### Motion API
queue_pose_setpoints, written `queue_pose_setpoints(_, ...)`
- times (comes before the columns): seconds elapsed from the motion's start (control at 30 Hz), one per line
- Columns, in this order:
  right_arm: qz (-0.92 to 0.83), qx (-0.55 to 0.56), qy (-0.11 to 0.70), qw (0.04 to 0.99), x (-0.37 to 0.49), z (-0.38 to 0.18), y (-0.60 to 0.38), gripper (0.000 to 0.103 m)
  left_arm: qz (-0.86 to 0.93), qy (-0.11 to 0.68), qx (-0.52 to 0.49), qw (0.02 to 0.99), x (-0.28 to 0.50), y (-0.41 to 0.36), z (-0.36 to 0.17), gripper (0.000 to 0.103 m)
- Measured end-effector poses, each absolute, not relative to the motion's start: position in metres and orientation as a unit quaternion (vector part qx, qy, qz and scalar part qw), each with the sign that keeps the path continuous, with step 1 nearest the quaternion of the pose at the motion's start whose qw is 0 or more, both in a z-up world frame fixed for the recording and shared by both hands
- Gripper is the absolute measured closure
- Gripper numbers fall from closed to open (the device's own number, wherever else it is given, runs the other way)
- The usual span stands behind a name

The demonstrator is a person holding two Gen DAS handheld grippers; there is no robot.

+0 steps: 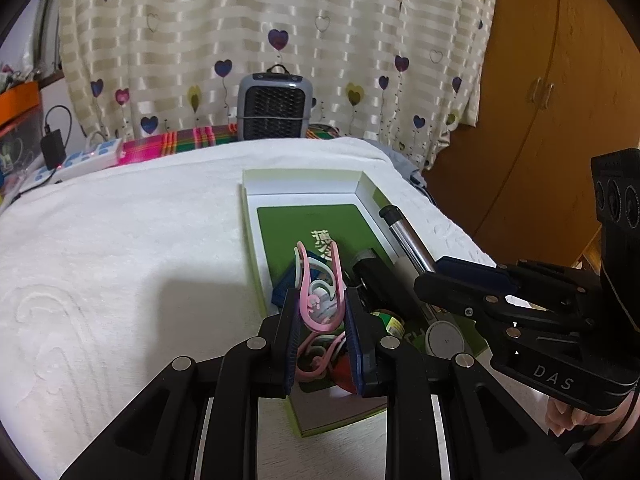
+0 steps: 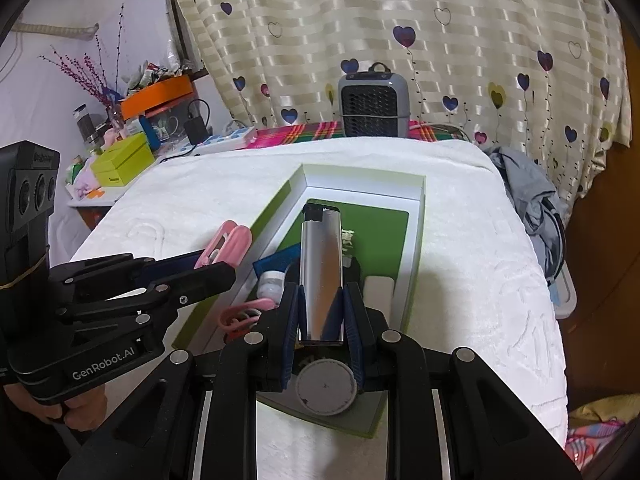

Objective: Organize rigid objects
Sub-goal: 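Lower the clip and silver case into the box and open both grippers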

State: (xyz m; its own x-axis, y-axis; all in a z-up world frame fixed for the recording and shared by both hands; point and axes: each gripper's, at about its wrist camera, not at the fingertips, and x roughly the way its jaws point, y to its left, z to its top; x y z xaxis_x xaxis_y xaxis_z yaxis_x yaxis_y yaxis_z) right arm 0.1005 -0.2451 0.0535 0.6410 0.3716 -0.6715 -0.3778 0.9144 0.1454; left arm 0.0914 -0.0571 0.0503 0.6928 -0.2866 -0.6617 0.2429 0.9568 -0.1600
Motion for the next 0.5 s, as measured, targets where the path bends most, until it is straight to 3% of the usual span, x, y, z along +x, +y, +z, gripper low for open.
queue_pose_setpoints(0.5,0.206,0.003,0.39,0.897,0.104,0.036,-0.249,0.079,-0.156,0.384,-0.02,0.91,0.096,-0.072,0.035,0.083)
